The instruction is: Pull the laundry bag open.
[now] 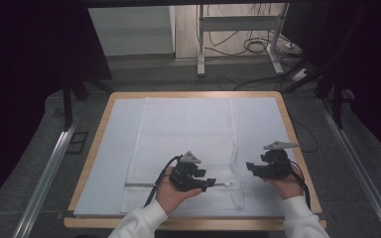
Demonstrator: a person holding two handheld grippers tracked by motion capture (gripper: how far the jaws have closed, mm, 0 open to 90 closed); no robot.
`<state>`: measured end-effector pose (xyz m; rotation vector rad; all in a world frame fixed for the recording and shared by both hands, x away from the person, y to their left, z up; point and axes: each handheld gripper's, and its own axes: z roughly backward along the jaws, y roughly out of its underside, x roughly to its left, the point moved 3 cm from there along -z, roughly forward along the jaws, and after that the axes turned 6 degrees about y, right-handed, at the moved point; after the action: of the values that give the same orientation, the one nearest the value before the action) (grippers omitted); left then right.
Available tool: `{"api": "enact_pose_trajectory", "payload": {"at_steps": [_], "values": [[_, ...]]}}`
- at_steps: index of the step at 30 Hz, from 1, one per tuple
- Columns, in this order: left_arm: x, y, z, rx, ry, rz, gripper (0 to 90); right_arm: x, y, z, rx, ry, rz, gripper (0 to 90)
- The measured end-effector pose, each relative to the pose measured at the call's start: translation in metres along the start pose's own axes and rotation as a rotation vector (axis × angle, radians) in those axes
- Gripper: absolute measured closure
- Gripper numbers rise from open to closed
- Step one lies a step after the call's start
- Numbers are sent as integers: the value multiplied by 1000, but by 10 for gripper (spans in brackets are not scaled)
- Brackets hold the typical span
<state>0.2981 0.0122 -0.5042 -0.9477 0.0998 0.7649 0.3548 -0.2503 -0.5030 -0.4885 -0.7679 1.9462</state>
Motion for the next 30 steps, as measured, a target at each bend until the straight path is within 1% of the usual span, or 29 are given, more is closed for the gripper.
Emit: {"api": "enact_pose_trajectory", "payload": {"at_steps": [2,4,5,10,14,16,18,20,28,30], "values": [[-1,0,-6,11,13,7,486,0,0,0,0,0,-1,311],[-2,0,-8,17,19,8,486,0,0,1,-1,1,-2,311],[-5,0,-12,20,30,8,486,-1,0,1,-1,1,-2,311],[-9,0,-21,39,43,10,485,-2,0,2,-3,4,-7,311],[-9,0,-24,48,43,9,488,-3,0,2,-4,5,-9,311],[-9,-1,-26,44,43,15,492,-3,0,3,-6,4,-9,311],[-9,-2,-27,46,43,10,492,-3,0,3,-6,5,-10,311],[-9,-2,-27,43,43,14,492,-3,0,3,-6,5,-10,311],[-6,-4,-30,39,31,18,492,-4,1,2,-3,7,-9,311],[-7,-4,-33,49,31,16,492,-4,1,3,-4,7,-9,311]]}}
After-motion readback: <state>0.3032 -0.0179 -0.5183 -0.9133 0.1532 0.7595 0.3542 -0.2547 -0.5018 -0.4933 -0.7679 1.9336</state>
